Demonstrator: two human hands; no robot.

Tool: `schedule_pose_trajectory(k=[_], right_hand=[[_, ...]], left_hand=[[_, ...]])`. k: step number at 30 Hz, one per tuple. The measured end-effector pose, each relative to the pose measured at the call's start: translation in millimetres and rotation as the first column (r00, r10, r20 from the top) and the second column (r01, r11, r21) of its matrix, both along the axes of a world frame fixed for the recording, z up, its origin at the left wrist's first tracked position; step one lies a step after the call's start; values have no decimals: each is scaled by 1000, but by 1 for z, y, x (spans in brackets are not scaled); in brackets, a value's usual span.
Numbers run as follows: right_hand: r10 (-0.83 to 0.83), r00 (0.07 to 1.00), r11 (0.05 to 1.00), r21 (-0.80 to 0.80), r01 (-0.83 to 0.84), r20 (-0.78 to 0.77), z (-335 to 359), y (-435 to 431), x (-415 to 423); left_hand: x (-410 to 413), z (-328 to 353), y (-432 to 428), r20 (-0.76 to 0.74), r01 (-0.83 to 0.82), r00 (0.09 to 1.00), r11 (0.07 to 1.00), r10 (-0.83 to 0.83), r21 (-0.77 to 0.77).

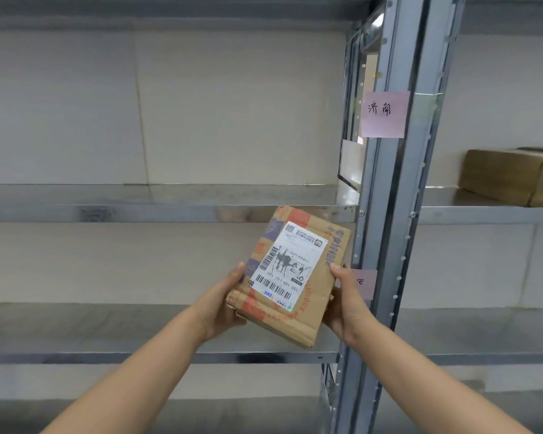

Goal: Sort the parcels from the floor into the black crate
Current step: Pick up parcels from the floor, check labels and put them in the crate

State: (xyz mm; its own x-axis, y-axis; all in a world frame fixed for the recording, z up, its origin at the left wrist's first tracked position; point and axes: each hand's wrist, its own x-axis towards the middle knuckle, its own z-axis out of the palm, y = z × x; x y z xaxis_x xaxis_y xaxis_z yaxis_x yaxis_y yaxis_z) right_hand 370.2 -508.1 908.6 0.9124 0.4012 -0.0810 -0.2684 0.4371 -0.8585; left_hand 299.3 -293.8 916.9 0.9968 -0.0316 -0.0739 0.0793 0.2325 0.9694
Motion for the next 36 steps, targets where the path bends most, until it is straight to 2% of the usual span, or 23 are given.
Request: schedule_pose_trajectory(k=[5,8,11,14,18,20,24,26,29,31,33,36], right_hand=[[-18,996,991,130,29,-88,-14,5,-15],[-12,992,973,227,41,-127,-17,4,-18],[25,997,970,244,-7,-72,-17,1,-22],[46,997,955,294,-26,-59,-17,-1,-26],[39,995,929,369,-1,-94,-17,3,-36],[22,995,932,361,15,-100,-19,1,-42],[-38,995,984,169,54,-97,-28,-2,-50],[-166,984,986,23,168,-72,-30,-3,-46],[-389,919,911,-123,394,66,-14,-13,-36],[-430,876,858,-202,472,219,6,-23,-23],[-305,871,835,-331,439,387,26,-33,-7],[97,839,728,-613,306,535,55,-40,10]], left_hand=[[-9,-8,14,-11,72,997,996,-73,-42],[-7,-1,16,-9,-1,1000,995,0,-95],[-5,10,15,-10,-107,994,990,106,-96],[-6,14,10,-25,-55,998,998,54,-26],[-8,13,-11,22,54,998,995,-52,-82],[-9,13,-19,40,45,998,997,-42,-60],[-5,11,-24,26,-135,990,991,135,2],[-2,19,-20,52,-194,980,980,192,43],[2,39,-4,68,-255,966,965,251,57],[3,55,8,77,-254,966,959,246,129],[2,74,18,90,-194,980,948,177,252],[1,104,21,38,-51,998,924,39,378]])
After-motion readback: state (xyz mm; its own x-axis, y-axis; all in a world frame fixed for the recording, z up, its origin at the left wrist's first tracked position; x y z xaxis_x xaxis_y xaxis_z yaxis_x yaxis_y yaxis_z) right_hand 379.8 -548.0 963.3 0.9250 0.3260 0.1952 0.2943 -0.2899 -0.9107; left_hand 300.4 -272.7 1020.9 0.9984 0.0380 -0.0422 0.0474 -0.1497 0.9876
